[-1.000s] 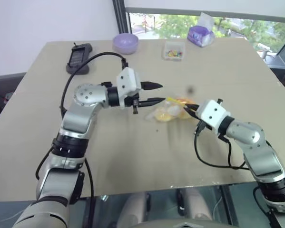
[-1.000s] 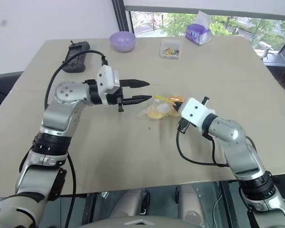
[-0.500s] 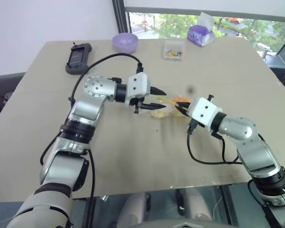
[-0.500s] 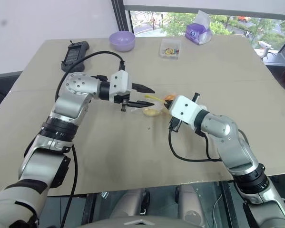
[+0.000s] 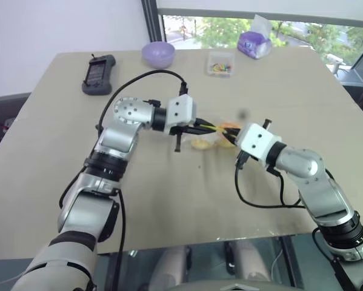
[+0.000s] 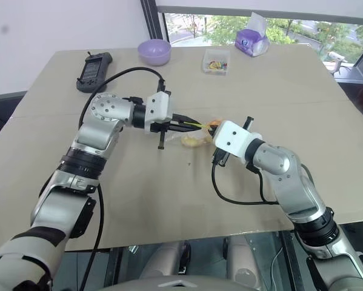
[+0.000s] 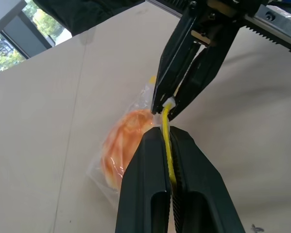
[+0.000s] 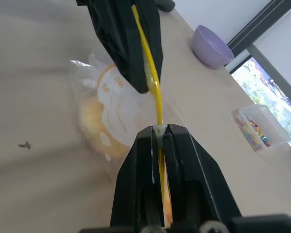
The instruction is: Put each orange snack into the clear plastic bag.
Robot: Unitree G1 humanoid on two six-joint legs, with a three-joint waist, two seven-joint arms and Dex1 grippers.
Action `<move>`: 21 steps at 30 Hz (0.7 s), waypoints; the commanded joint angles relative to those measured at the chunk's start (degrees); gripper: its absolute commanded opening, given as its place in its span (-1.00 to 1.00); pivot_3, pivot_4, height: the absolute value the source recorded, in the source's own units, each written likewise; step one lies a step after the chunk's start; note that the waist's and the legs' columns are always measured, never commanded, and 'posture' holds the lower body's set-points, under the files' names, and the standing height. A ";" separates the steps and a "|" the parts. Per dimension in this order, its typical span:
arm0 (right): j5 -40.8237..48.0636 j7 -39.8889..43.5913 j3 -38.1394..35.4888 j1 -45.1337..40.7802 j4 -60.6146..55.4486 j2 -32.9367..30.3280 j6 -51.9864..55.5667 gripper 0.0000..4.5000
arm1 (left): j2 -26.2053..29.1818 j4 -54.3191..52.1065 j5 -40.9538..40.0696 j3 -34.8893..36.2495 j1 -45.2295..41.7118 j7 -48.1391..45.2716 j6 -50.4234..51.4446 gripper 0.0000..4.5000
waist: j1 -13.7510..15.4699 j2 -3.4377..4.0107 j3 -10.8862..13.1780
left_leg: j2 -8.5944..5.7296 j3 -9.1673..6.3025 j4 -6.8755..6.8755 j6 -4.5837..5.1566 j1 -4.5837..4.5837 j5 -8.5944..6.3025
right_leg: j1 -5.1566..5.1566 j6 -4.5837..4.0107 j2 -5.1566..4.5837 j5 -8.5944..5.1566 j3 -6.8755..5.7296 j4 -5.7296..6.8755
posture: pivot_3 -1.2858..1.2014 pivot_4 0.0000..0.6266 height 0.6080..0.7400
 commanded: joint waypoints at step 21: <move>-2.51 0.33 -1.06 1.27 -0.17 -4.78 0.33 -1.00 | 2.08 -14.55 -3.22 3.48 6.97 6.04 4.53 -0.98 | 0.05 0.00 0.00 | 0.00 0.00 0.02 0.00 -0.01 0.00 | -0.02 0.00 0.00 0.00 0.01 0.03 | 0.03 -0.52 1.00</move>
